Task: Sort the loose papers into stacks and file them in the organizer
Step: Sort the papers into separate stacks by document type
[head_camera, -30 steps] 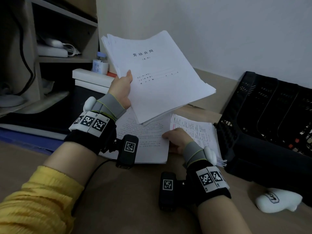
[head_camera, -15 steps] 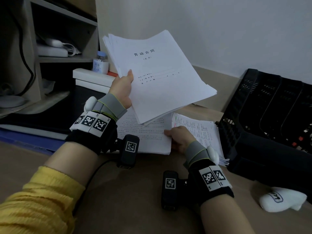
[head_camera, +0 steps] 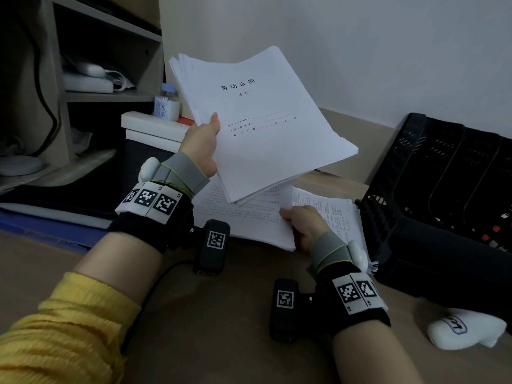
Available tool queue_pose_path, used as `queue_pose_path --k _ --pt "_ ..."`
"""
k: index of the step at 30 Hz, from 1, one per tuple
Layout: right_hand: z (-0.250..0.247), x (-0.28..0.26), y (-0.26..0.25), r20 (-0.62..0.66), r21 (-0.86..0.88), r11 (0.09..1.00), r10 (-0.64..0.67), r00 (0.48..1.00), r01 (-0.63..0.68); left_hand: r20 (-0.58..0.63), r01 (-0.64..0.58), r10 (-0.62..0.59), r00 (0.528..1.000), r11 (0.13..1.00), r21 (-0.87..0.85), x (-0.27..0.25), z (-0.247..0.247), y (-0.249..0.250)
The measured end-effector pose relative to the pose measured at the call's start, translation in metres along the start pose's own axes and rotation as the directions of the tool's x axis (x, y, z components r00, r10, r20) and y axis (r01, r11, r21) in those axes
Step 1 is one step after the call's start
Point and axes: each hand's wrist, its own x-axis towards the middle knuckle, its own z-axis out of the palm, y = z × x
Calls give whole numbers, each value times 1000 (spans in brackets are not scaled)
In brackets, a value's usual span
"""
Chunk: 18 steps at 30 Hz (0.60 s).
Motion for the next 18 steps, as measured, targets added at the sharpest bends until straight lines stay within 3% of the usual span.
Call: queue_pose_path --k 7,18 --pt "11 -6 4 113 -293 954 101 988 -64 -15 -1 1 1000 1000 -5 -1 0 0" --pt "7 -9 -1 1 -258 965 -37 999 36 -20 16 -16 1000 1000 5 -2 1 -1"
